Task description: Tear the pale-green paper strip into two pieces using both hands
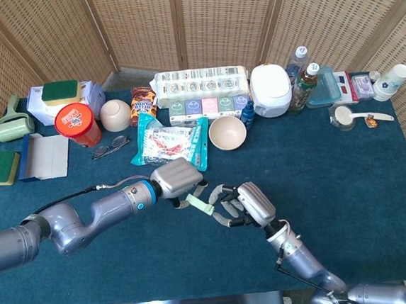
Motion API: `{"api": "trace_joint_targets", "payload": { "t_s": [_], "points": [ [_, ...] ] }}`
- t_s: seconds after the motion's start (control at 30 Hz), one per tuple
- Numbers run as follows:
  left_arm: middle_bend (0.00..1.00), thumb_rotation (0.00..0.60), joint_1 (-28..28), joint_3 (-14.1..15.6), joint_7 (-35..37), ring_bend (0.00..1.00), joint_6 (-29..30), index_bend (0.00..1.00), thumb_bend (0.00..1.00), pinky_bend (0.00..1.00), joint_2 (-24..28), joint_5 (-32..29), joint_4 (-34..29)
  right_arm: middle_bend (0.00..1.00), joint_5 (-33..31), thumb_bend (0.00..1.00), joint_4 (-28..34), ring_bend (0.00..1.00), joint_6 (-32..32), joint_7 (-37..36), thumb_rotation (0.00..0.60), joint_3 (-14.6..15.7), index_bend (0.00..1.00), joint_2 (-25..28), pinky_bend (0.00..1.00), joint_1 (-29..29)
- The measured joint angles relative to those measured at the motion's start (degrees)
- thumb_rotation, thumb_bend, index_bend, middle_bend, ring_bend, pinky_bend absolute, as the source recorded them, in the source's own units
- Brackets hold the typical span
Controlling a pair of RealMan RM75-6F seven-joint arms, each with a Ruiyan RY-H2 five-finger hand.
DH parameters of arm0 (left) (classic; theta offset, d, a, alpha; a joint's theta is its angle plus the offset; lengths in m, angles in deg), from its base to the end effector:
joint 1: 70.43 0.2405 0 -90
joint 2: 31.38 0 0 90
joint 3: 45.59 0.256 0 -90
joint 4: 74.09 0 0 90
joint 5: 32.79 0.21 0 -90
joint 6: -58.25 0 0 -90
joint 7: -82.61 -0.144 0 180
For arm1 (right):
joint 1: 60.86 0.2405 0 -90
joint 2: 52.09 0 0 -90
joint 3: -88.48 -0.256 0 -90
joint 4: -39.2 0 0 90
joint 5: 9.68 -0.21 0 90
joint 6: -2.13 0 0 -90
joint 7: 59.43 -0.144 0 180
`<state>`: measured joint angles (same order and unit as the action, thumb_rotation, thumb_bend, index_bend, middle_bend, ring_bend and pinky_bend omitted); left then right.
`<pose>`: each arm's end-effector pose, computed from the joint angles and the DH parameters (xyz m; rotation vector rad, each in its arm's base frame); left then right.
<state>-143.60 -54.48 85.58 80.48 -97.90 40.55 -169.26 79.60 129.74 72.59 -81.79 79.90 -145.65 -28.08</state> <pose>-0.0020 0.3678 0.0327 -2.5424 -0.7080 -0.7309 -0.1084 -0.2752 -0.0099 1.6360 -1.4647 1.7476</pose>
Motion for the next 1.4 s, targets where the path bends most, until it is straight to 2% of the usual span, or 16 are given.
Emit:
{"api": "trace_joint_targets", "payload": {
  "t_s": [0.53,0.97,1.4],
  "points": [
    [1.00,0.600,-0.33,-0.14,1.73,1.00,-1.04,0.67,0.39,1.00,-0.62,1.19,0.22,0.95,0.48,0.35,-0.10,1.00,0.35,-0.69,0.600,-0.10,0.50,0.33,1.00,0.56],
    [1.00,0.600,-0.47,-0.55,3.34,1.00,-1.24,0.67,0.39,1.00,-0.85,1.72,0.84,0.95,0.39,0.42,0.27,1.00,-0.34,-0.55,0.600,0.23,0.51,0.09,1.00,1.27],
    [1.00,0.600,-0.23,-0.38,4.48,1.00,-1.29,0.67,0.39,1.00,-1.01,2.71,1.33,0.94,0.27,0.42,0.34,1.00,-0.34,-0.10,0.600,0.37,0.52,-0.25,1.00,1.50]
  ]
}}
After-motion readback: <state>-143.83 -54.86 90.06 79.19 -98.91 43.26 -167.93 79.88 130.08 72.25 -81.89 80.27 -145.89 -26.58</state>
